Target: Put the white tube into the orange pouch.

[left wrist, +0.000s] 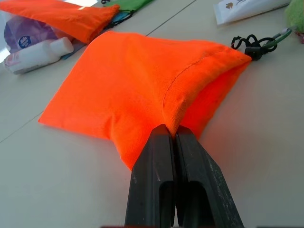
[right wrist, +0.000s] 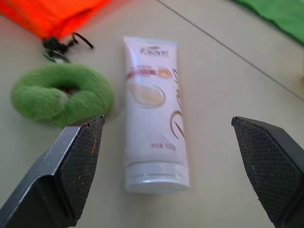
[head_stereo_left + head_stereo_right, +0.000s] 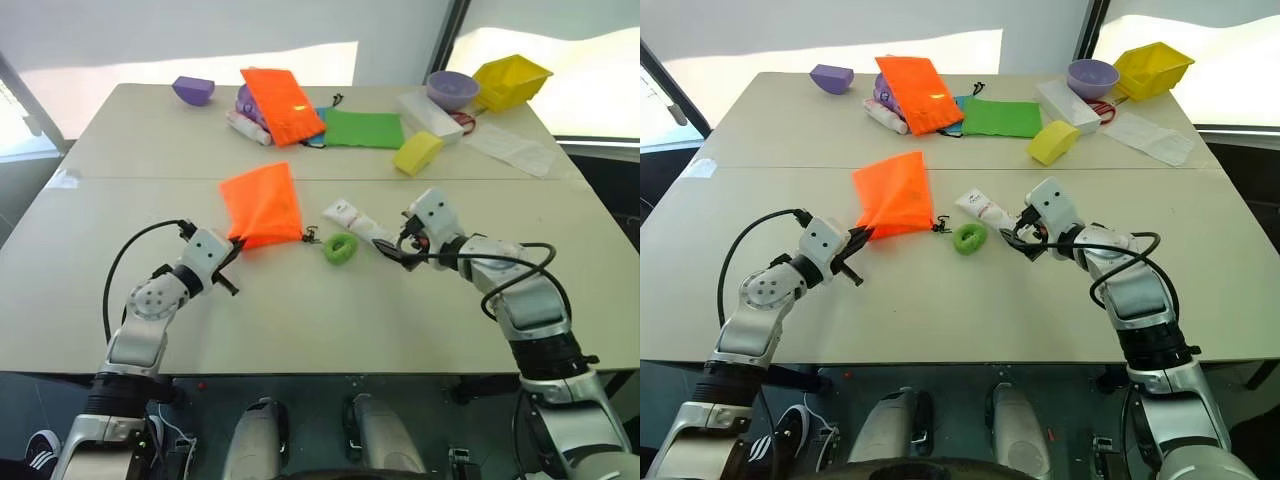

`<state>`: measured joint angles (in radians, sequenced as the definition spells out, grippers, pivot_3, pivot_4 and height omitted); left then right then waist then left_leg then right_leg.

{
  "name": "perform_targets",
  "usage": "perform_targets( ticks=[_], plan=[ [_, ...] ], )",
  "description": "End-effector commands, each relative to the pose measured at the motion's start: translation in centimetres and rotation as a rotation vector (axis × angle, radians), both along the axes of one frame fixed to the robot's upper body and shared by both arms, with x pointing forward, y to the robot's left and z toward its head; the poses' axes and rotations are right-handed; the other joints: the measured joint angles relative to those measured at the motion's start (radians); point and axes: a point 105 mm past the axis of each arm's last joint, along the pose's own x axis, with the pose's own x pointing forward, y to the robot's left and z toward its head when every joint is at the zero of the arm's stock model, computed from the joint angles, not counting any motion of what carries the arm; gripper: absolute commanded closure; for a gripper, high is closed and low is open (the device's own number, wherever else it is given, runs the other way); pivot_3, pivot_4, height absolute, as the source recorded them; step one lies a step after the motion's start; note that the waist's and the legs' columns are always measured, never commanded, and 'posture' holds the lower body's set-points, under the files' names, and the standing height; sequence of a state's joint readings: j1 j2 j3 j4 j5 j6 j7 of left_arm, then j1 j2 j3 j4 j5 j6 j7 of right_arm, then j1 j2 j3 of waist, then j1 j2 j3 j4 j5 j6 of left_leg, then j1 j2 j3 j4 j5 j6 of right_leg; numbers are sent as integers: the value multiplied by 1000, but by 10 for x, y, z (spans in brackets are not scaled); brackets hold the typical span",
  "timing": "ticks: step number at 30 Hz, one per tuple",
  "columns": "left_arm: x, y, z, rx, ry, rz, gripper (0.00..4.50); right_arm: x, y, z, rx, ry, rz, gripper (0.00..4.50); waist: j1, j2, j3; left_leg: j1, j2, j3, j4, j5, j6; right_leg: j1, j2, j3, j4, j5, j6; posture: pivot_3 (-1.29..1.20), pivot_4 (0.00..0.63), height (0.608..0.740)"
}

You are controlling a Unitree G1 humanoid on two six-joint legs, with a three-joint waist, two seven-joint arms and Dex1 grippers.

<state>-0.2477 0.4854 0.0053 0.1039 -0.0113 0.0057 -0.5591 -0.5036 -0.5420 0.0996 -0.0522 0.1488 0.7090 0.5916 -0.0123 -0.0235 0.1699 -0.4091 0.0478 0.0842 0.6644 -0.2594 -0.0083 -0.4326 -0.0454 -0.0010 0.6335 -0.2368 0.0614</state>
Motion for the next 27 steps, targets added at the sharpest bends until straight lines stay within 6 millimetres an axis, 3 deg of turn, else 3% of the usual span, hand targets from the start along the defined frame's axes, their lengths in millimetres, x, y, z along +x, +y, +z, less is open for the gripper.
perform_targets(
  ticks=[1, 3, 8, 15, 21, 27],
  plan=[
    [1, -5, 13, 6, -55, -14, 4443, 4, -6, 7, 34, 75, -32, 0, 0, 0, 0, 0, 0, 0, 0, 0, 0, 0, 0, 0, 0, 0, 0, 0, 150, 740],
    [1, -5, 13, 9, -55, -15, 4443, 7, -9, 6, 28, 106, -49, 0, -1, 0, 0, 0, 0, 0, 0, 0, 0, 0, 0, 0, 0, 1, 1, 0, 150, 740],
    [1, -1, 13, 14, -61, 0, 4443, 2, 6, 5, 34, 156, 41, 0, -1, 0, 0, 0, 0, 0, 0, 0, 0, 0, 0, 0, 0, 1, 1, 0, 150, 740],
    [-2, 0, 11, 24, -54, -10, 4443, 7, 3, -7, -17, 157, 24, 0, -1, 0, 0, 0, 0, 0, 0, 0, 0, 0, 1, 0, 0, 1, 2, 0, 150, 740],
    [-5, 1, 10, 28, -48, -16, 4500, 8, 0, -8, -13, 144, 15, 2707, -1, 0, 0, 0, 0, 0, 0, 0, 0, 0, 1, 0, 0, 1, 2, 0, 150, 740],
    [-3, 0, 11, 25, -51, -21, 4500, 4, -1, -4, -3, 127, 25, 2707, -1, 0, 0, 0, 0, 0, 0, 0, 0, 0, 1, 0, 0, 1, 2, 0, 150, 740]
  ],
)
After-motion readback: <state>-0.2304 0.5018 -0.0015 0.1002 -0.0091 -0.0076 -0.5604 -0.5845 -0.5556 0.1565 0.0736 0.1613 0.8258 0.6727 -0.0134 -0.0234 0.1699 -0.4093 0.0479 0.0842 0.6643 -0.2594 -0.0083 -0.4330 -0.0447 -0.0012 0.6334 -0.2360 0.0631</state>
